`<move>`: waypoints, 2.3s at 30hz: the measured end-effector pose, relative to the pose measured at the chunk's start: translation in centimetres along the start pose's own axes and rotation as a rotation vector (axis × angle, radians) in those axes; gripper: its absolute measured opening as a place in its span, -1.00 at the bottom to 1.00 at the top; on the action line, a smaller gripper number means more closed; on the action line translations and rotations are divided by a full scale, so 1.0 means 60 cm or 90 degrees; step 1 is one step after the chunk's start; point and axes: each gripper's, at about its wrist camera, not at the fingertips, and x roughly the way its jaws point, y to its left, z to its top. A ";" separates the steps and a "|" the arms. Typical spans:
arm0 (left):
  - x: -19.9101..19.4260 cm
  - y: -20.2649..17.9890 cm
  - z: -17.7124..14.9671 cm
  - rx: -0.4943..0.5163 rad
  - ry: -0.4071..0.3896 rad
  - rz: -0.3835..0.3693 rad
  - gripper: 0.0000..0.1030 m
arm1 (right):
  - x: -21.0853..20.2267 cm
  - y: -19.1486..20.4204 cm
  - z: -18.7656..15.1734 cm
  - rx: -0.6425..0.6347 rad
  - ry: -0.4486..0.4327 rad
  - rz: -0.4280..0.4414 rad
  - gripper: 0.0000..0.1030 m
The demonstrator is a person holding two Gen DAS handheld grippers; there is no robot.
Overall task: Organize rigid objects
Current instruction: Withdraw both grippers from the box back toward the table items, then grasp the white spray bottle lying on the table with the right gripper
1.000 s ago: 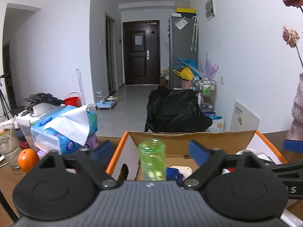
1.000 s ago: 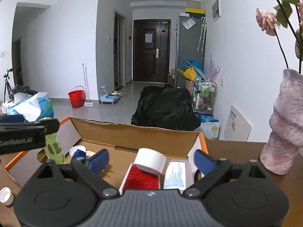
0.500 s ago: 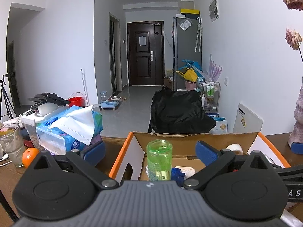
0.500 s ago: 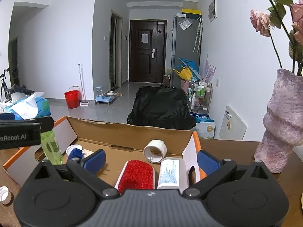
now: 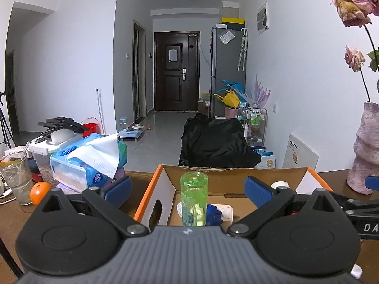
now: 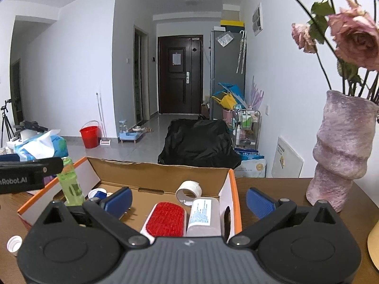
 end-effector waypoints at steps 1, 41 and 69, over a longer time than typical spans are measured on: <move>-0.004 0.001 -0.001 0.000 0.000 -0.002 1.00 | -0.007 0.000 0.000 -0.001 -0.003 0.000 1.00; -0.225 0.043 -0.097 0.012 0.032 -0.044 1.00 | -0.252 0.017 -0.117 -0.034 -0.017 0.007 1.00; -0.285 0.101 -0.163 0.031 0.096 -0.034 1.00 | -0.285 0.015 -0.199 -0.024 0.083 -0.005 1.00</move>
